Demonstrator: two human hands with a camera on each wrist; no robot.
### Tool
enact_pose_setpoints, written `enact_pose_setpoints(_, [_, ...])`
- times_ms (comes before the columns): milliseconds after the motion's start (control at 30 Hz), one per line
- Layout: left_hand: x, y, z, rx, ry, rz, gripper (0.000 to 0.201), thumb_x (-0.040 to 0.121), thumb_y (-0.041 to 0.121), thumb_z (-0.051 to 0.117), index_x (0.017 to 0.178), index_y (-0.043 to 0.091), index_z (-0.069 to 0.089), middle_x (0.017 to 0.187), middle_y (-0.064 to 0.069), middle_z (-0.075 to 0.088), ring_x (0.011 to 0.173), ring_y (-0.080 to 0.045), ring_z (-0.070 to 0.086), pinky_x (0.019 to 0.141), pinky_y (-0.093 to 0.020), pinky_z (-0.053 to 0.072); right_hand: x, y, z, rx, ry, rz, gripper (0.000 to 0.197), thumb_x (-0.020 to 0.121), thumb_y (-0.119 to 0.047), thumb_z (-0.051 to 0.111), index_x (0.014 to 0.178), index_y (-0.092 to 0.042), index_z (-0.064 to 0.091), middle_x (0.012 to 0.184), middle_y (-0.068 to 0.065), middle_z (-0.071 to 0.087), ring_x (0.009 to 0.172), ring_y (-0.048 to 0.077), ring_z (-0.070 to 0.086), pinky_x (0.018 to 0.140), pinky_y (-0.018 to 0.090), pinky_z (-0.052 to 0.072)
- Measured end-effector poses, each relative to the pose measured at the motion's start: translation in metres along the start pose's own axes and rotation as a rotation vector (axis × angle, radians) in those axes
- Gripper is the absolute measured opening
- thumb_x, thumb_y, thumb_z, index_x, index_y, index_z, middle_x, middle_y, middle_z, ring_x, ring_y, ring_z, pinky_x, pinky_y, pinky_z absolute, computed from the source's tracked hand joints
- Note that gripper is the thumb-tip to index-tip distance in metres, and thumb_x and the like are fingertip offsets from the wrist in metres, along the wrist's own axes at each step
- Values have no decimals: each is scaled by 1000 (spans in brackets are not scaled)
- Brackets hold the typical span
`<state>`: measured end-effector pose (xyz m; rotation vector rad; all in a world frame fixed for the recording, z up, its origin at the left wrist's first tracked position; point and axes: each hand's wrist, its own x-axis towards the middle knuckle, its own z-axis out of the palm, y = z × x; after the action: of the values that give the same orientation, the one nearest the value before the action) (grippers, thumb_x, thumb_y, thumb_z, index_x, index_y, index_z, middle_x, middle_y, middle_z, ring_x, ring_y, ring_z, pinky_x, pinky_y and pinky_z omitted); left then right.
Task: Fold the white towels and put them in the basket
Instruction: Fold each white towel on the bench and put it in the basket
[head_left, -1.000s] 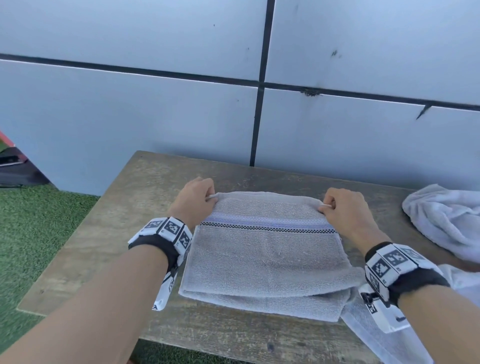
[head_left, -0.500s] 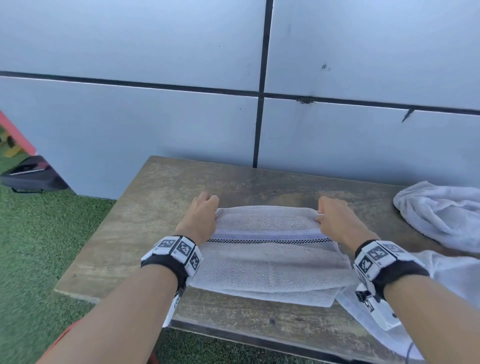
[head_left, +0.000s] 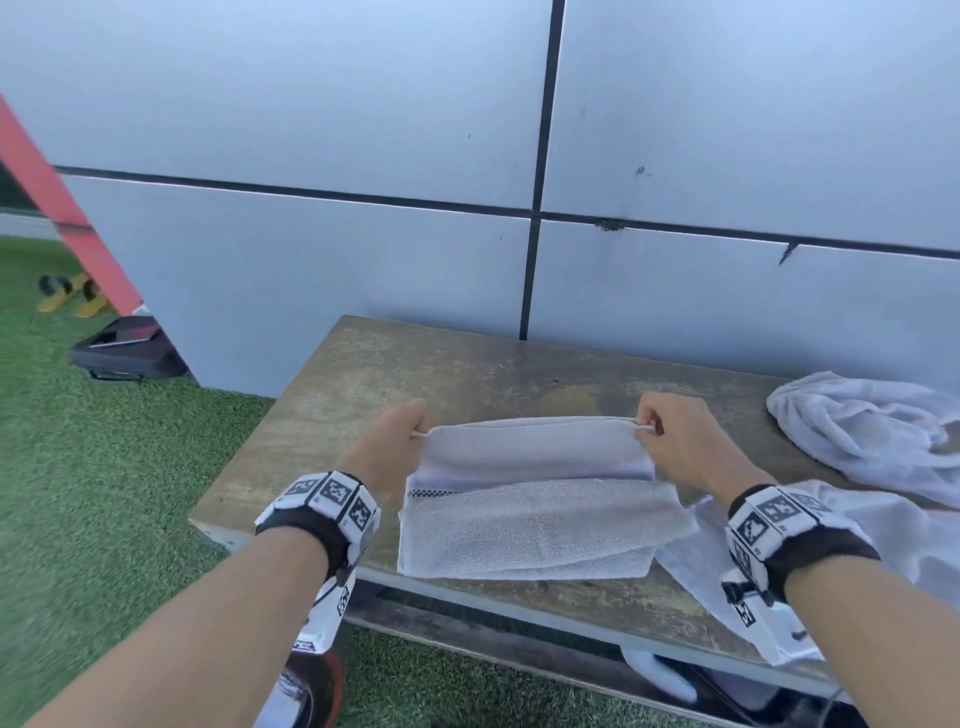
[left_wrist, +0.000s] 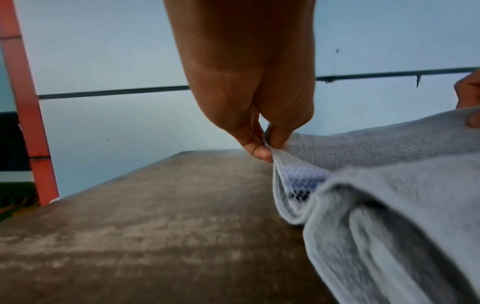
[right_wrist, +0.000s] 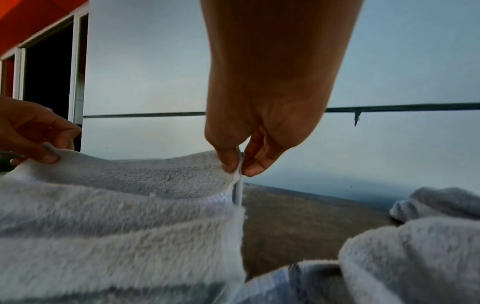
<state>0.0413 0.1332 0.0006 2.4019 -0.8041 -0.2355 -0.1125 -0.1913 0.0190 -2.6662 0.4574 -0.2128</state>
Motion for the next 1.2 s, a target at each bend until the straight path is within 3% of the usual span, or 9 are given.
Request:
enact_pose_setpoints(100, [-4, 7, -24, -41, -9, 23, 29, 84, -11, 46, 72, 14, 51, 66, 7, 47, 58, -9, 39, 56, -15, 33, 0, 0, -17, 49, 55, -77, 20, 88, -8, 68, 75, -21, 60, 74, -1, 59, 67, 13, 52, 62, 21, 37])
enact_pose_setpoints(333, [-14, 32, -65, -119, -15, 52, 25, 90, 6, 62, 78, 25, 72, 62, 2, 62, 52, -17, 47, 53, -29, 41, -1, -8, -48, 71, 198, -186, 8, 88, -10, 71, 89, -13, 78, 85, 1, 69, 79, 17, 61, 71, 18, 33])
enact_pose_setpoints(467, [-19, 44, -79, -181, 47, 44, 15, 87, 4, 67, 87, 17, 75, 84, -9, 76, 82, -34, 69, 77, -46, 56, -7, -12, -60, 71, 258, -185, 12, 92, -13, 67, 91, -11, 78, 82, 0, 68, 78, 17, 60, 68, 13, 33])
enact_pose_setpoints(600, [-22, 50, -84, -203, 44, 70, 20, 85, 2, 68, 87, 20, 75, 85, -9, 76, 84, -32, 71, 83, -49, 57, -11, -10, -68, 77, 306, -184, 13, 92, -14, 66, 88, -11, 78, 76, -3, 63, 73, 16, 58, 64, 13, 33])
enact_pose_setpoints(667, [-24, 51, -84, -159, 13, 89, 21, 85, 3, 68, 89, 21, 76, 82, -7, 76, 80, -28, 71, 80, -45, 56, -14, -8, -72, 81, 319, -184, 13, 92, -13, 66, 87, -11, 78, 77, -5, 62, 73, 15, 58, 66, 9, 35])
enact_pose_setpoints(767, [-27, 51, -81, -39, -104, 124, 28, 86, 8, 66, 93, 30, 80, 79, -7, 75, 69, -25, 65, 67, -38, 54, -20, -6, -75, 81, 324, -184, 12, 93, -12, 66, 88, -11, 77, 82, -2, 64, 78, 18, 60, 69, 18, 35])
enact_pose_setpoints(867, [-30, 55, -79, 4, -122, 110, 27, 86, 8, 68, 99, 28, 81, 82, -5, 77, 74, -23, 68, 71, -36, 55, -25, -5, -75, 95, 325, -188, 13, 93, -12, 65, 90, -12, 77, 84, 1, 65, 79, 19, 61, 72, 23, 37])
enact_pose_setpoints(1000, [-34, 60, -82, 15, -125, 120, 23, 88, 13, 70, 96, 31, 81, 64, 4, 69, 55, -7, 47, 56, -21, 41, -30, -6, -81, 114, 335, -209, 14, 95, -11, 63, 95, -8, 77, 88, 3, 66, 81, 21, 62, 79, 32, 48])
enact_pose_setpoints(1200, [-40, 66, -98, 30, -136, 129, 20, 95, 28, 63, 87, 37, 78, 60, 1, 53, 55, -12, 41, 60, -27, 39, -33, -2, -89, 109, 339, -235, 13, 93, -10, 65, 94, -11, 77, 88, -1, 67, 83, 20, 64, 85, 37, 54])
